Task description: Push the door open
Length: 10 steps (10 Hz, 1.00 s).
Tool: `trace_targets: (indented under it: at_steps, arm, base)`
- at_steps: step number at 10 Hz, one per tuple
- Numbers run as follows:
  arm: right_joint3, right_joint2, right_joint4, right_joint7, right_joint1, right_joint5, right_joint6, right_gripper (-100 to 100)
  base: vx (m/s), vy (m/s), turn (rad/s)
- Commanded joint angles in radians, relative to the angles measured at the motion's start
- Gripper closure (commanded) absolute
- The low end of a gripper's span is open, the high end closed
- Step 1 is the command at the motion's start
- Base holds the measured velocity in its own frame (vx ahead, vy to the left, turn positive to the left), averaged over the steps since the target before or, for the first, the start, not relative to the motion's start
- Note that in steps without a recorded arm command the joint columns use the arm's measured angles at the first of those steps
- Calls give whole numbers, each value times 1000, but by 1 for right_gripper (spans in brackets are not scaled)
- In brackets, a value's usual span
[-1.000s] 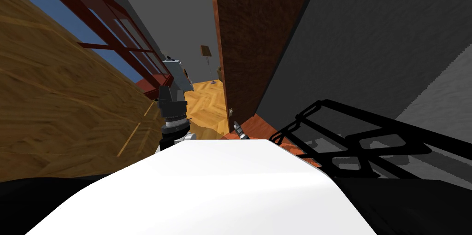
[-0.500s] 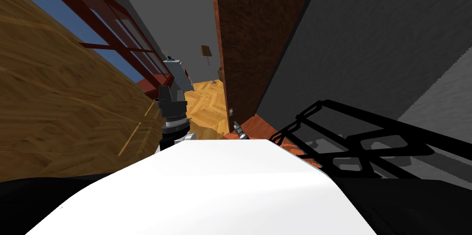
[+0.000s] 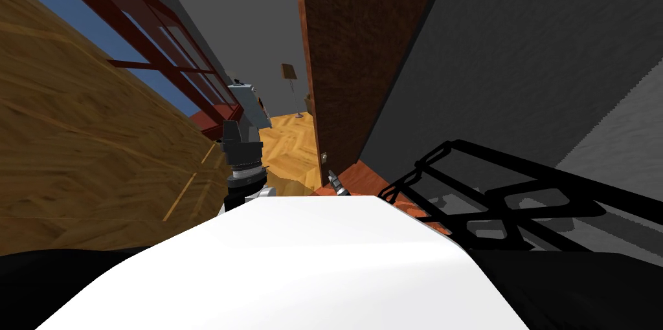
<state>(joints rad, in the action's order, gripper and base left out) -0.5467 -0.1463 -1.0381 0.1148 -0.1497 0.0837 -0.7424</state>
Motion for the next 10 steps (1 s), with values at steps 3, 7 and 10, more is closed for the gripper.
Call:
trace_targets:
  at_steps: [3,7,10]
  arm:
    - [-3,-3,3,4,2,1,-2,-100]
    - [-3,-3,3,4,2,1,-2,-100]
    - [-4,-5,4,6,3,1,-2,-100]
  base:
    - [28,1,16]
    - [0,0,0]
    - [3,0,-9]
